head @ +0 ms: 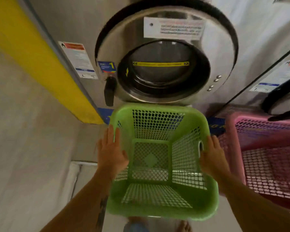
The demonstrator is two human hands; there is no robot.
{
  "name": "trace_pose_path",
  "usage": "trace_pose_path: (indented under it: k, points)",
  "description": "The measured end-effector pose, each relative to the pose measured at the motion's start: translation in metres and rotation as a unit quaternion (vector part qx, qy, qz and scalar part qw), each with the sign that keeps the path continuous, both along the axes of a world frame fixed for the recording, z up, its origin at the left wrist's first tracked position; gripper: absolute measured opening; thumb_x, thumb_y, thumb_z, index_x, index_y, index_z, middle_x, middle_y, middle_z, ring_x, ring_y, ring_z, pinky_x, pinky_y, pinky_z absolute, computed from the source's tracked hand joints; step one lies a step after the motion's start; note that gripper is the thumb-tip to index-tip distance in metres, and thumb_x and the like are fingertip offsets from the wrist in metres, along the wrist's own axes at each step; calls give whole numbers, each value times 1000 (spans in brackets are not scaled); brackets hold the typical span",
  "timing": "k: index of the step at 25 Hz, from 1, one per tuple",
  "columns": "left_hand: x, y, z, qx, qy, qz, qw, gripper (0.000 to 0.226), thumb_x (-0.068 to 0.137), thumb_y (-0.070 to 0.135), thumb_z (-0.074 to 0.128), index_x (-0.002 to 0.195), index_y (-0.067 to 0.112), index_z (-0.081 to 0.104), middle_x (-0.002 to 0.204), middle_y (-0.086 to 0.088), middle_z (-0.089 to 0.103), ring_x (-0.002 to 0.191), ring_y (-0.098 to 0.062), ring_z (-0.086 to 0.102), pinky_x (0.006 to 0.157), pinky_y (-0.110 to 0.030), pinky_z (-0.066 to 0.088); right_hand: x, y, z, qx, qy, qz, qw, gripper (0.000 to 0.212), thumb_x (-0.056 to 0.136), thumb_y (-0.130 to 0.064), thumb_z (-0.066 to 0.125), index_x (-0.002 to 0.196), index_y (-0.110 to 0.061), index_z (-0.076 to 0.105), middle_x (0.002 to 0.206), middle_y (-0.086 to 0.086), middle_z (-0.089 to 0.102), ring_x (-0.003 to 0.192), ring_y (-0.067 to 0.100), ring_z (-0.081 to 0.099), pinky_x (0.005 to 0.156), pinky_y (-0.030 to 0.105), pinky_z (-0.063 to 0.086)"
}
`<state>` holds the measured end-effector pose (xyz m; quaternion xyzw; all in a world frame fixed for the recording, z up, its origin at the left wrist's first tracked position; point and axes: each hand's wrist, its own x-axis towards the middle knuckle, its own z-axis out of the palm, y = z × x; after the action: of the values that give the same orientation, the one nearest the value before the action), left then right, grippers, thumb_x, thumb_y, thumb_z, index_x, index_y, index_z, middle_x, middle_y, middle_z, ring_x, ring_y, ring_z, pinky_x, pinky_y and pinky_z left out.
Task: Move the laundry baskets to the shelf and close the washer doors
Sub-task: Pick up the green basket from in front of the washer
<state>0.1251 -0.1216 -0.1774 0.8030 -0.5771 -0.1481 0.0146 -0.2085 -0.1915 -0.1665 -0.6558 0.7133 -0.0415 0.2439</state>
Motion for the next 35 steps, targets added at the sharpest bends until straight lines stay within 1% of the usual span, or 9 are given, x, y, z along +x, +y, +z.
trace_pose_path:
  k: [2,5,7,11,16,21,24,27,35]
  points:
    - [9,4,-23,5,-4,-27,1000,102,71,21,66,155,10,8,163,-12,-9,150,-35,6,115,-52,30,2,4,-17,-4,-7,-25,1000,65,95,-18,45,153,-21,14,159,10,18,131,45,43,98,59,45]
    - [19,10,-39,-24,41,-41,998,104,70,1,69,154,7,8,163,-9,-12,150,-35,6,104,-43,46,2,12,-23,0,24,-22,999,88,83,-8,55,151,-33,5,156,-10,15,110,47,57,82,61,52]
    - [20,16,-36,-29,79,-36,996,103,72,-5,67,155,7,7,164,-8,-10,150,-33,6,101,-38,47,3,16,-19,5,37,-18,999,92,80,-3,55,151,-33,5,157,-11,15,110,46,57,84,59,51]
    - [19,68,-19,-40,135,37,989,95,76,-5,63,155,12,14,164,-11,0,149,-33,18,106,-43,45,2,47,3,33,30,20,999,91,81,0,53,152,-33,7,160,-6,15,117,41,57,86,58,53]
    - [-8,185,7,-17,118,134,984,95,73,-6,58,156,20,18,165,3,7,133,-29,47,83,-36,54,-13,119,20,66,11,103,992,95,76,6,55,154,-24,9,160,-1,16,119,35,57,85,55,54]
    - [-47,295,11,-40,83,172,981,82,75,3,65,150,15,33,160,-10,25,125,-41,53,88,-49,52,-31,199,2,80,-4,155,985,100,71,6,60,153,-21,9,154,3,21,116,36,56,81,46,55]
    - [-54,344,-2,3,73,202,977,82,78,4,63,152,13,28,162,-12,17,132,-40,46,95,-47,48,-38,237,-19,94,-18,152,984,101,69,3,58,152,-28,10,154,0,24,114,37,56,76,48,56]
    - [-46,380,-27,33,72,218,973,84,81,1,60,155,16,22,163,-13,10,139,-38,37,101,-45,44,-31,269,-43,91,-27,152,984,101,68,0,56,152,-32,10,143,2,37,100,33,58,66,39,46]
    - [-2,435,-128,-79,74,239,965,83,77,-7,56,151,20,33,162,-7,20,139,-32,40,104,-41,43,15,331,-135,94,-38,136,986,93,71,5,59,151,-24,19,148,9,36,116,42,54,77,49,50]
